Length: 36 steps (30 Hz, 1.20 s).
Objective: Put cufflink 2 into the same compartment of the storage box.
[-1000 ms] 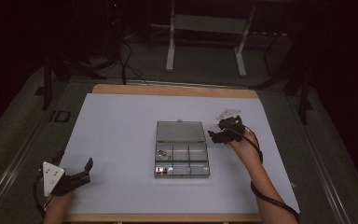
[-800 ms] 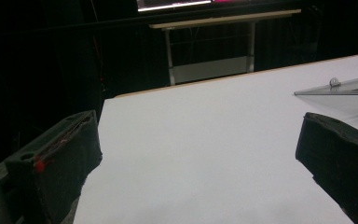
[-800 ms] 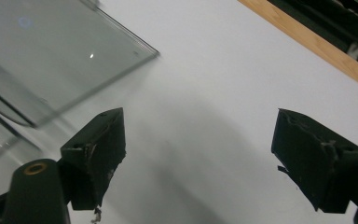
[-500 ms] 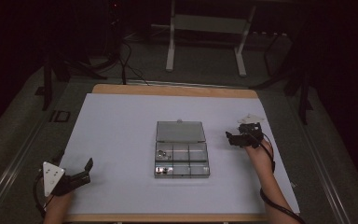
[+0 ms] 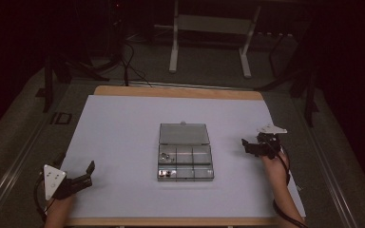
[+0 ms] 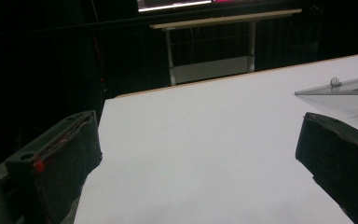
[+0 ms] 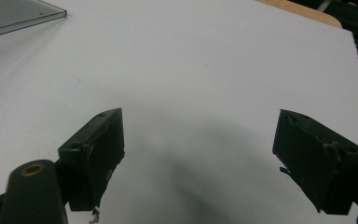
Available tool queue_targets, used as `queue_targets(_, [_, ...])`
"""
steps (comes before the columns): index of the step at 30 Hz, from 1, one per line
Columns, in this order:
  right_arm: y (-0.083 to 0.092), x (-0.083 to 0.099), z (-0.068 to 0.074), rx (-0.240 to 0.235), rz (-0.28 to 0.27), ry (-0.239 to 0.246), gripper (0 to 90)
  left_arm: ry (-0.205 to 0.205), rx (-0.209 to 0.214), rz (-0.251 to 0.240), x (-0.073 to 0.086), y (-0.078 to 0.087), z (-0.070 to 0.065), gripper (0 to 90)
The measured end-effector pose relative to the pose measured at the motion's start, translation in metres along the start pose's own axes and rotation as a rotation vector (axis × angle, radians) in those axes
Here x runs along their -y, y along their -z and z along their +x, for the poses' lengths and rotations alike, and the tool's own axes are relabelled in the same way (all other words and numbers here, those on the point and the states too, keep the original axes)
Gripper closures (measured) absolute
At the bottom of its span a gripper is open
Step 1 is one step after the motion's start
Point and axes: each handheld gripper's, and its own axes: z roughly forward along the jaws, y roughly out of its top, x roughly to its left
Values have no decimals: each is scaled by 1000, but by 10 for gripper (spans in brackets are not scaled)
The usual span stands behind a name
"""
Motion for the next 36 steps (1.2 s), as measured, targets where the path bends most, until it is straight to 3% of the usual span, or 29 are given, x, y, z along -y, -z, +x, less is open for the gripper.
queue_targets(4, [7, 9, -5, 21, -15, -25, 162, 1, 0, 0, 0, 0, 0, 10])
queue_targets(5, [9, 13, -7, 27, -18, -56, 162, 1, 0, 1, 0, 0, 0, 10])
queue_targets(13, [21, 37, -16, 26, -45, -127, 162, 3, -2, -1, 0, 0, 0, 10])
queue_targets(28, [43, 69, -16, 34, -46, -167, 164, 6, -2, -4, 0, 0, 0, 10])
queue_targets(30, [48, 74, -14, 57, -47, -151, 164, 5, -2, -4, 0, 0, 0, 10])
queue_targets(36, [56, 83, -12, 46, -50, -151, 164, 2, -2, -4, 0, 1, 0, 10])
